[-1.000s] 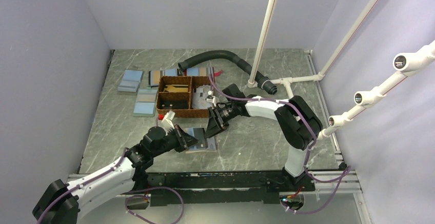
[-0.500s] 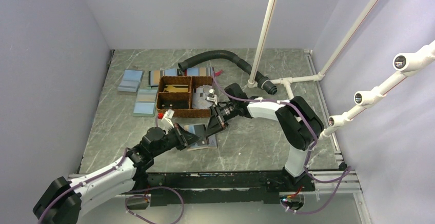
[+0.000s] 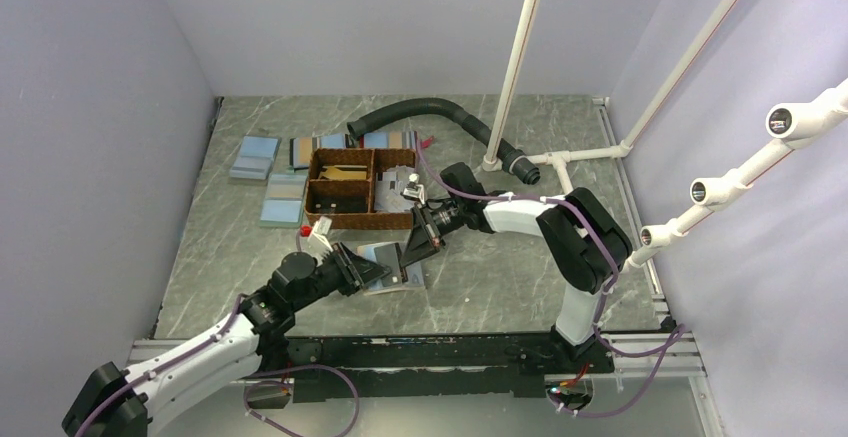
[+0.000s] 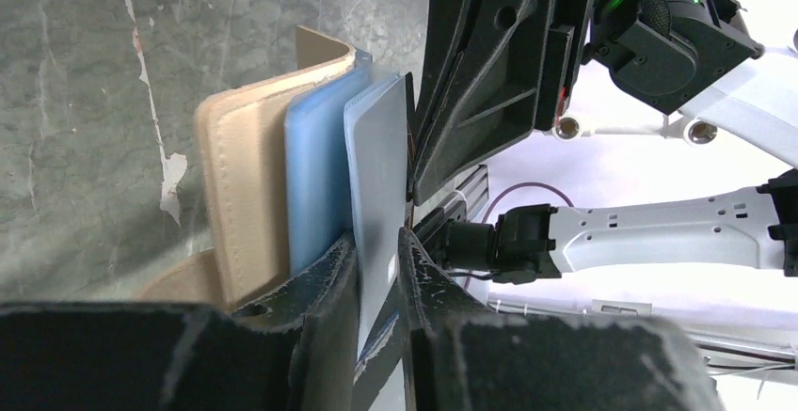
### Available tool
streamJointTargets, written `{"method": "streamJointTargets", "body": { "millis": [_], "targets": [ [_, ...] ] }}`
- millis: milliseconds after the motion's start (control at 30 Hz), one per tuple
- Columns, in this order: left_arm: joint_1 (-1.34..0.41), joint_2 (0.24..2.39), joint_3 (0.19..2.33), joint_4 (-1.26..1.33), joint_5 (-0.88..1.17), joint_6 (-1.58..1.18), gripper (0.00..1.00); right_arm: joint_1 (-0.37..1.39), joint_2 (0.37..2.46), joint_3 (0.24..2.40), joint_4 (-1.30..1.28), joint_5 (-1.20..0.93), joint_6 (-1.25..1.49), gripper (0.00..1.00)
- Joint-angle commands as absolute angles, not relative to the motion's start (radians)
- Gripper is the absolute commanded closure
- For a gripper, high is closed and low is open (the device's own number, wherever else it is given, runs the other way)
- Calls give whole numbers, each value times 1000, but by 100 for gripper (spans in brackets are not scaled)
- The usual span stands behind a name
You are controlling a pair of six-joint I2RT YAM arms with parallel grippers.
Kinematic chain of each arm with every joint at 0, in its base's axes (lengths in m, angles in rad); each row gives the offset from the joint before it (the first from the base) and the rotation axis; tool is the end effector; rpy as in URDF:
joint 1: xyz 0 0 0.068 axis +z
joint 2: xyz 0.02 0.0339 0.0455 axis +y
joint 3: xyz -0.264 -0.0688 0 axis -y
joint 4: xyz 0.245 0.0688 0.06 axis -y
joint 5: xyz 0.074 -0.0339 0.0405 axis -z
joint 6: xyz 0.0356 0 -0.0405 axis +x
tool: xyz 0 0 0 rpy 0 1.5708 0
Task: Take the credit cards out of the card holder
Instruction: Remove the credit card from the card holder.
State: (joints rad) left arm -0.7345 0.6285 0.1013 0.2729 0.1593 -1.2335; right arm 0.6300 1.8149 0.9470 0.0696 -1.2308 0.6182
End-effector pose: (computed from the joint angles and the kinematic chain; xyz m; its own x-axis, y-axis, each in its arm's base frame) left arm 0.1105 -0.1074 0.1698 -0.7938 -0.5386 -0.2826 0.0805 0.3676 -0.9265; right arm 0.2613 0.2321 0.1600 -0.8936 -0.4123 -0.1774 -0.2580 0.1482 0.9547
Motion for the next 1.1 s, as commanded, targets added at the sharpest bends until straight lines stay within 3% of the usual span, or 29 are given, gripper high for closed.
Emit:
{"method": "streamJointTargets", "body": {
  "millis": [0, 267, 433, 800, 1067],
  "targets": [
    [-733, 586, 95, 261, 121, -1264, 76, 614, 1775, 951, 45, -1234, 557, 100],
    [-733, 559, 71, 232, 115, -1279, 80, 605, 1794, 945, 5, -1202, 485, 100],
    [-733, 531, 21, 261, 118, -1297, 100, 603, 1803, 943, -34, -1191, 459, 100],
    [-732, 454, 2, 190, 105, -1294, 100, 592, 1821, 943, -78, -1160, 404, 100],
    [-732, 430, 34, -35, 58, -1326, 100, 562, 1805, 937, -213, -1042, 262, 100]
  ]
}}
